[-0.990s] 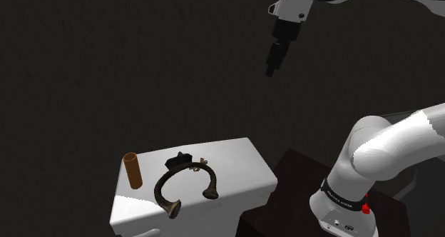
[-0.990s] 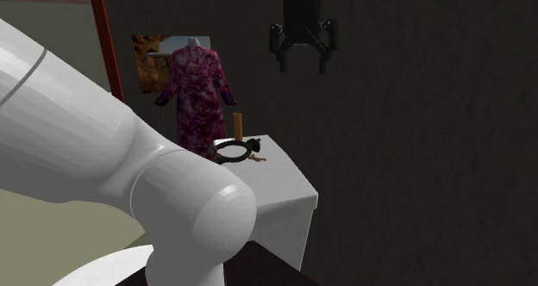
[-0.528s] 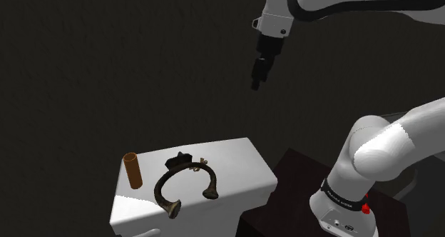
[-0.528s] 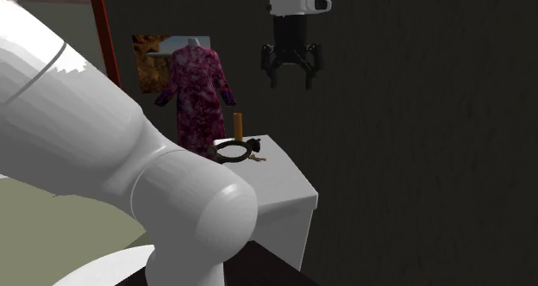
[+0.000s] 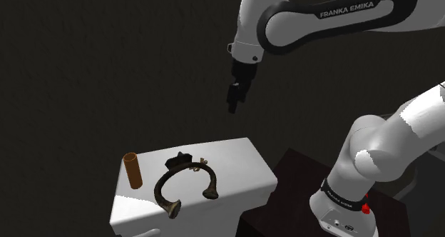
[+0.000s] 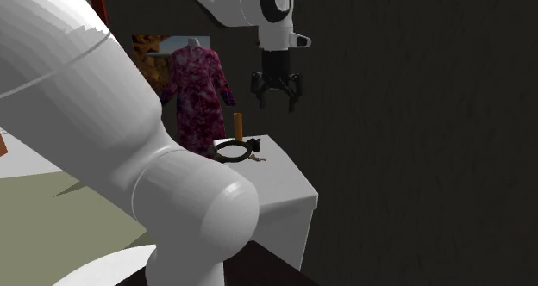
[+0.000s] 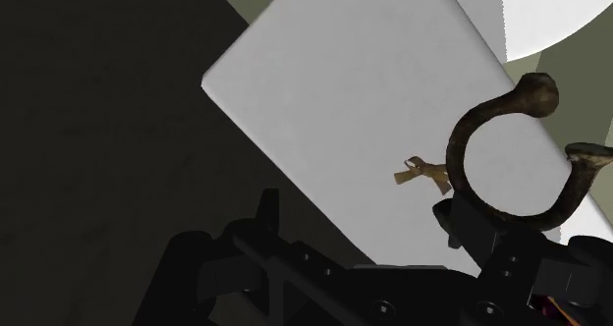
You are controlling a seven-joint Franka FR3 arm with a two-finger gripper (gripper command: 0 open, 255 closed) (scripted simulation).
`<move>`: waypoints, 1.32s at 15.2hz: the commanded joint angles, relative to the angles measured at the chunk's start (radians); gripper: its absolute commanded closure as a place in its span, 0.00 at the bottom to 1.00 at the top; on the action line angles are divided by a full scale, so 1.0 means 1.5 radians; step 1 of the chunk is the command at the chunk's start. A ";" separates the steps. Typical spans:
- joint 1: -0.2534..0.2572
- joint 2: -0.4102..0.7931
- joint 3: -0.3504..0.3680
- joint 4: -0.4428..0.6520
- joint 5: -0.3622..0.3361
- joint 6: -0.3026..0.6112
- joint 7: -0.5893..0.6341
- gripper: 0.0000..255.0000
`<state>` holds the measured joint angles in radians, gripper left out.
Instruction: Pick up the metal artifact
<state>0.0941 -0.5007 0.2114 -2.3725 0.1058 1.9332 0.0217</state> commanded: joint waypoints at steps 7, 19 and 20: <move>0.026 0.143 0.073 0.006 0.009 0.128 0.064 0.00; 0.057 0.375 0.138 0.080 -0.062 0.266 0.170 0.00; 0.058 0.381 0.138 0.076 -0.066 0.275 0.173 0.00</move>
<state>0.1783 0.0589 0.4171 -2.2551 0.0135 2.3305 0.2739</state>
